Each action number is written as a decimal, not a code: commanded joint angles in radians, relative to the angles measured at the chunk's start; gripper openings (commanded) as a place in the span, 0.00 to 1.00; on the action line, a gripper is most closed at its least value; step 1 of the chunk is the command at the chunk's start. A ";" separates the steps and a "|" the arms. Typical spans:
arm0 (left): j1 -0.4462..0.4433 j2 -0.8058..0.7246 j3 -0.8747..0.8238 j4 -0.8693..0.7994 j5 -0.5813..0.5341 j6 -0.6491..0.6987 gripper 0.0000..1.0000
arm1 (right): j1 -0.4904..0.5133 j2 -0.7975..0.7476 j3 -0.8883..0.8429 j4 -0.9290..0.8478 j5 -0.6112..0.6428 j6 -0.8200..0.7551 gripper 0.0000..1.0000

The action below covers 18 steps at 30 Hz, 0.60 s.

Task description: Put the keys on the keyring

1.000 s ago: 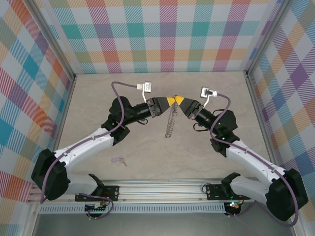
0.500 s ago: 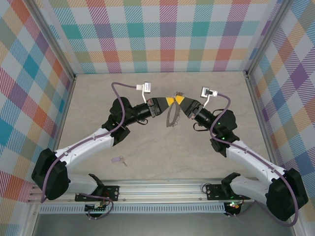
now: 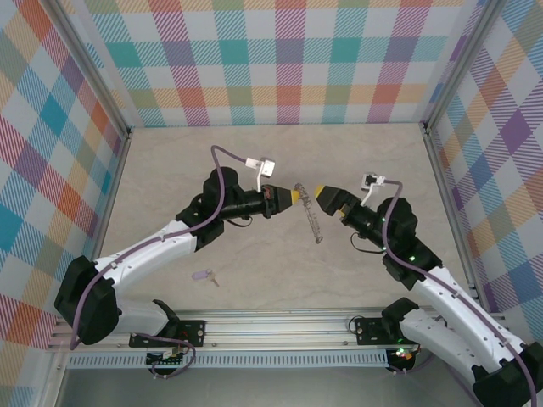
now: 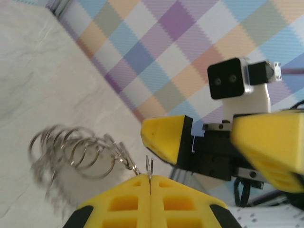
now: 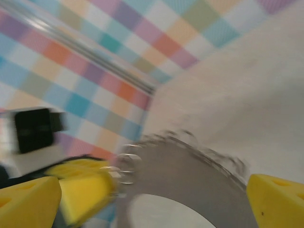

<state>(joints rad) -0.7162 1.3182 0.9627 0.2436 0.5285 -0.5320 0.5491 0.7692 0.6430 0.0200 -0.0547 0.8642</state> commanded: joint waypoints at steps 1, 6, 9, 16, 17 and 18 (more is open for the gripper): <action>-0.013 -0.058 0.075 -0.162 -0.019 0.195 0.00 | -0.004 0.010 0.006 -0.232 0.158 -0.108 1.00; -0.013 -0.069 0.098 -0.310 -0.046 0.348 0.01 | -0.005 -0.005 -0.053 -0.242 0.252 -0.114 1.00; -0.013 -0.105 0.048 -0.303 -0.127 0.401 0.05 | -0.004 -0.011 -0.069 -0.276 0.287 -0.133 1.00; -0.013 -0.220 -0.120 -0.225 -0.283 0.520 0.09 | -0.004 -0.103 -0.190 -0.258 0.382 -0.057 1.00; -0.013 -0.229 -0.136 -0.217 -0.294 0.530 0.09 | -0.005 -0.116 -0.204 -0.262 0.391 -0.044 1.00; -0.014 -0.236 -0.145 -0.214 -0.300 0.532 0.08 | -0.005 -0.124 -0.212 -0.276 0.400 -0.027 1.00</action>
<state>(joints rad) -0.7181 1.1172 0.8417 -0.0261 0.2985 -0.0731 0.5491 0.6731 0.4522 -0.2363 0.2829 0.7933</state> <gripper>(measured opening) 0.086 0.996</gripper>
